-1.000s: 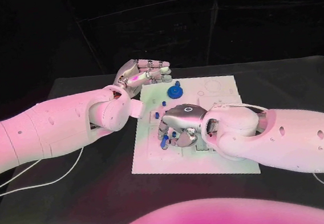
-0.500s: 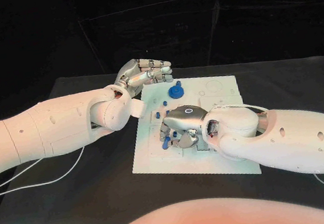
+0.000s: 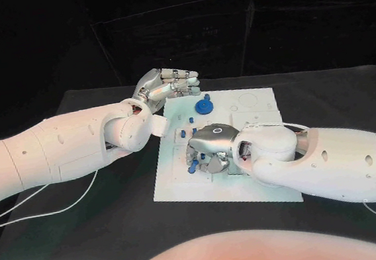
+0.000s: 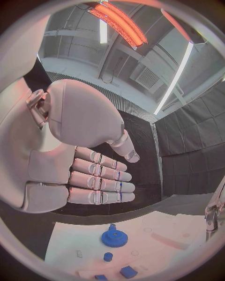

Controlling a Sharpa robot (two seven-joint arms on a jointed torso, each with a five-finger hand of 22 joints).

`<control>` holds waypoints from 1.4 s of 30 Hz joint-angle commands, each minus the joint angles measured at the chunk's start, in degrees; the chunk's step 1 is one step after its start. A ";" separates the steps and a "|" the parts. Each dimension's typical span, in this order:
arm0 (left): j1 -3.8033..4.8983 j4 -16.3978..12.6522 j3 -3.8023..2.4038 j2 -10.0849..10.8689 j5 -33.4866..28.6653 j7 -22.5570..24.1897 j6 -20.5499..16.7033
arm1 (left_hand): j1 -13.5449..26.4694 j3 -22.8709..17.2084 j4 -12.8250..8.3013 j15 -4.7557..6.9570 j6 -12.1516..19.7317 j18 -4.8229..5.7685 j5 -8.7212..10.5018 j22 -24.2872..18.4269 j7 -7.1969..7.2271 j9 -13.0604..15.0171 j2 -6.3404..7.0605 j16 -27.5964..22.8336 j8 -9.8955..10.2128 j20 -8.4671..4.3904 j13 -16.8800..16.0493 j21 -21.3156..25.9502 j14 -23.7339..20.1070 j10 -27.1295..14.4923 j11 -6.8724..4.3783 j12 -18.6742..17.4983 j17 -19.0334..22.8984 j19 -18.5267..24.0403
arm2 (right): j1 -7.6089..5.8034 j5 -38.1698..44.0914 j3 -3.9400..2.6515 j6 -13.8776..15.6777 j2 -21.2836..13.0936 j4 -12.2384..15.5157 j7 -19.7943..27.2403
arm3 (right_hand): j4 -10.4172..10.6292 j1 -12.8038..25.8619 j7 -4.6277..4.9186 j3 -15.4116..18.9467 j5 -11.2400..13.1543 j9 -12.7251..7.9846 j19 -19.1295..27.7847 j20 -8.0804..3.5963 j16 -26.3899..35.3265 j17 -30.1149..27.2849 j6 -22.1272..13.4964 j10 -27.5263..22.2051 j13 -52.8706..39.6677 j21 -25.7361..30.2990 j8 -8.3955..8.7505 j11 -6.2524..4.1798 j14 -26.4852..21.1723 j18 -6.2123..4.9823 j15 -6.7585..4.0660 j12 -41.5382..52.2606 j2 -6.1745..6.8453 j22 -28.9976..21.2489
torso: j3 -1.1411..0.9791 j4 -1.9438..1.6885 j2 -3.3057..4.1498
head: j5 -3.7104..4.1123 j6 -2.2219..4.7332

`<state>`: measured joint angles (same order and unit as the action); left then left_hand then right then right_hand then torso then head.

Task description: Assemble the parts on the task board

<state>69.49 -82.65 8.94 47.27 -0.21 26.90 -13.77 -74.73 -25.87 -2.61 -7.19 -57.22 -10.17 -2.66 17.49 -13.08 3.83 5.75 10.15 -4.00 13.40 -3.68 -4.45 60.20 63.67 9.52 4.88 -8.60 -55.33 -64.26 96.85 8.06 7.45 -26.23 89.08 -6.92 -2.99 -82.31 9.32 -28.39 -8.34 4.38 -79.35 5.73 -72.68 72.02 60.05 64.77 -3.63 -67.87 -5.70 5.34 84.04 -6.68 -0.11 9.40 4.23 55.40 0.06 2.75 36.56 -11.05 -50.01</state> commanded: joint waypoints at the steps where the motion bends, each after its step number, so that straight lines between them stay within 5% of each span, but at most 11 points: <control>1: 0.08 -0.11 -0.05 0.00 -0.13 0.41 0.71 | 0.21 0.06 0.33 0.02 0.30 -0.30 -0.10 -0.17 0.07 -0.02 -0.58 -0.29 0.13 -0.06 -0.04 0.22 0.45 -0.48 -0.01 -0.12 0.09 -0.32 | 0.25 1.73 0.49 -0.59 0.36 -0.06 -0.75 | 0.05 0.26 0.40 -0.47 -0.15 -0.13 0.08 0.29 -0.32 0.04 -0.01 -0.05 -0.06 -0.18 0.32 0.18 2.66 0.27 0.41 -0.05 0.29 0.03 | 0.01 -0.01 0.00 | -0.07 0.01; 7: 0.09 -0.16 -0.05 0.02 -0.13 0.30 0.85 | 0.27 0.09 0.38 0.02 0.31 -0.31 -0.10 -0.26 0.07 -0.02 -0.61 -0.33 0.12 -0.05 -0.04 0.24 0.47 -0.50 -0.01 -0.10 0.12 -0.34 | 0.38 1.94 1.70 0.14 0.68 -0.10 -0.78 | 0.08 0.99 0.53 -0.53 -0.11 -0.34 0.18 0.44 -0.37 -0.02 -0.94 -0.88 -0.01 -0.17 0.89 0.39 2.60 0.25 0.58 -0.64 0.79 -0.02 | 0.03 0.01 0.00 | -0.12 0.01; 21: 0.10 -0.05 -0.05 -0.08 -0.13 0.06 1.14 | 0.41 0.14 0.49 0.00 0.37 -0.30 -0.10 -0.39 0.05 -0.02 -0.65 -0.41 0.12 -0.04 -0.04 0.28 0.48 -0.55 0.01 -0.09 0.16 -0.36 | 0.43 1.87 2.07 3.49 0.82 -0.18 -0.03 | 0.61 3.89 0.53 1.71 -0.31 -0.66 1.79 1.25 0.83 -1.71 -6.41 -8.72 0.07 2.07 2.13 1.44 1.91 -0.33 1.42 -3.72 3.38 -3.16 | 0.00 0.04 -0.01 | -0.33 0.01; 34: 0.09 0.10 -0.05 0.02 -0.13 -0.20 1.45 | 0.41 0.14 0.49 0.00 0.37 -0.30 -0.10 -0.39 0.05 -0.02 -0.65 -0.41 0.12 -0.04 -0.04 0.28 0.48 -0.55 0.01 -0.09 0.16 -0.36 | 0.54 -1.44 2.05 15.20 -2.29 1.98 3.23 | 0.60 3.90 -0.35 7.18 -1.18 -0.59 4.23 1.77 3.90 -5.46 -10.88 -14.87 -0.29 6.11 2.02 2.09 0.29 -1.27 1.94 -2.59 3.30 -8.53 | -0.04 0.07 -0.07 | -0.30 0.01; 42: 0.09 0.18 -0.04 0.16 -0.14 -0.33 1.66 | 0.41 0.14 0.49 0.00 0.37 -0.30 -0.10 -0.39 0.05 -0.02 -0.65 -0.41 0.12 -0.04 -0.04 0.28 0.48 -0.55 0.01 -0.09 0.16 -0.36 | -0.22 -8.37 1.78 19.63 -9.65 7.57 5.01 | 1.50 4.05 0.69 9.88 -2.34 -0.06 3.55 1.30 3.27 -5.47 -8.83 -10.36 -0.97 5.72 0.60 1.16 0.65 -1.18 1.30 2.69 1.95 -7.97 | 0.09 0.14 -0.18 | 0.38 0.04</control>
<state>69.50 -82.44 8.94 47.38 -0.22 26.49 -13.03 -74.51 -25.70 -2.45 -7.19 -57.23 -10.17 -2.66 17.16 -13.08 3.83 5.53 9.94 -4.00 13.40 -3.68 -4.45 60.20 63.67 9.52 4.88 -8.50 -55.33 -64.00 93.82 10.02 22.32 -34.68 95.62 -3.79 -1.63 -78.23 9.98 -18.79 -10.34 4.23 -75.60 7.42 -69.09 66.47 50.65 53.47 -4.52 -61.88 -4.84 6.60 84.04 -7.60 1.54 11.36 6.70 47.33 0.08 2.85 36.43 -10.85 -50.01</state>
